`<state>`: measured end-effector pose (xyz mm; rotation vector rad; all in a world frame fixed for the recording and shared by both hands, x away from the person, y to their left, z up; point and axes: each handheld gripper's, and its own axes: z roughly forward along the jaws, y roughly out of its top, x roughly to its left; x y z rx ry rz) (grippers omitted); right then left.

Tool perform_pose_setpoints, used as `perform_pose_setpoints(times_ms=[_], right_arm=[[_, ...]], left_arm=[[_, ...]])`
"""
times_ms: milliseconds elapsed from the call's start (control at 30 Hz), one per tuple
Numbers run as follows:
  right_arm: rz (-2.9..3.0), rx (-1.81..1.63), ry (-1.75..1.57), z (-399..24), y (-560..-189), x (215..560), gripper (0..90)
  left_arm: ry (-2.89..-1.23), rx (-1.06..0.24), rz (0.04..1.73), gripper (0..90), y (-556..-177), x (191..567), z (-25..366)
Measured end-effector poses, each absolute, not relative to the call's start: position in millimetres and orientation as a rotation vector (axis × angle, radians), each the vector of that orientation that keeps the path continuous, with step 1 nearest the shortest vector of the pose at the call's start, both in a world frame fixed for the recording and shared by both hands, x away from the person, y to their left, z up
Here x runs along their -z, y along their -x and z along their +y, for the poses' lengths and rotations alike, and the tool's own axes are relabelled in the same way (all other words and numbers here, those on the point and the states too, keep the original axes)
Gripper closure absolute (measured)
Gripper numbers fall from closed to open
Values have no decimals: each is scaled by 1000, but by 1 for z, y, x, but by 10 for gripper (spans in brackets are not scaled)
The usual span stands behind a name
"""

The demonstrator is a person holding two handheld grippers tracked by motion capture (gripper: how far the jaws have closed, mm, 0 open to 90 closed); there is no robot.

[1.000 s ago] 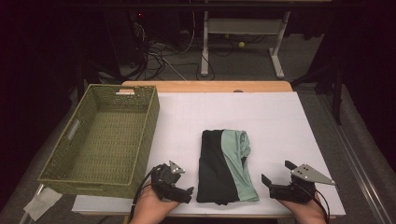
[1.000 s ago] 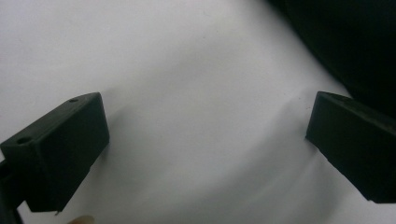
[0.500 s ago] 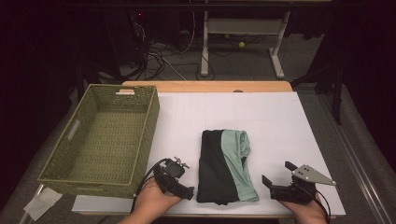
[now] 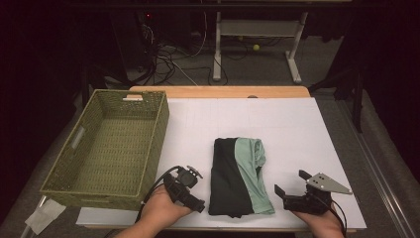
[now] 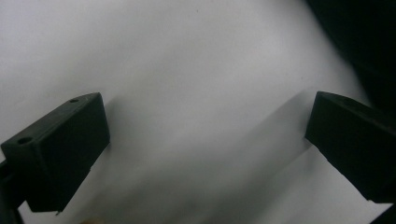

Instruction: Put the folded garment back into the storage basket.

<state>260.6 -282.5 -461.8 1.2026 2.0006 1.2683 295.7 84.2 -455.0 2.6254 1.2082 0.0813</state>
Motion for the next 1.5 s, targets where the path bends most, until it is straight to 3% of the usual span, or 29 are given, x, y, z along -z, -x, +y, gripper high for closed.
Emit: perform_pose_setpoints(times_ms=[533, 833, 967, 1133, 1333, 1400, 1500], right_arm=[[2014, -1284, -1203, -285, -262, 462, 0], [2024, -1283, -1204, -284, -261, 462, 0], [2022, -1285, -1208, -285, -262, 462, 0], [2022, -1287, -1210, -285, -262, 462, 2], [2027, -1287, -1206, -284, -262, 462, 2], [2032, -1288, -1205, -284, -262, 462, 8], [2027, -1288, -1206, -284, -262, 462, 8]], left_arm=[[-2772, 0, 1036, 0, -266, 450, 54], [-2787, -6, 987, 1, -272, 450, 26], [-2781, -15, 941, 143, -277, 445, 19], [-2807, 0, 912, 220, -280, 442, 13], [-2800, 29, 907, 396, -282, 438, 14], [-2790, 47, 907, 502, -284, 437, 17], [-2793, 67, 912, 565, -288, 436, 18]])
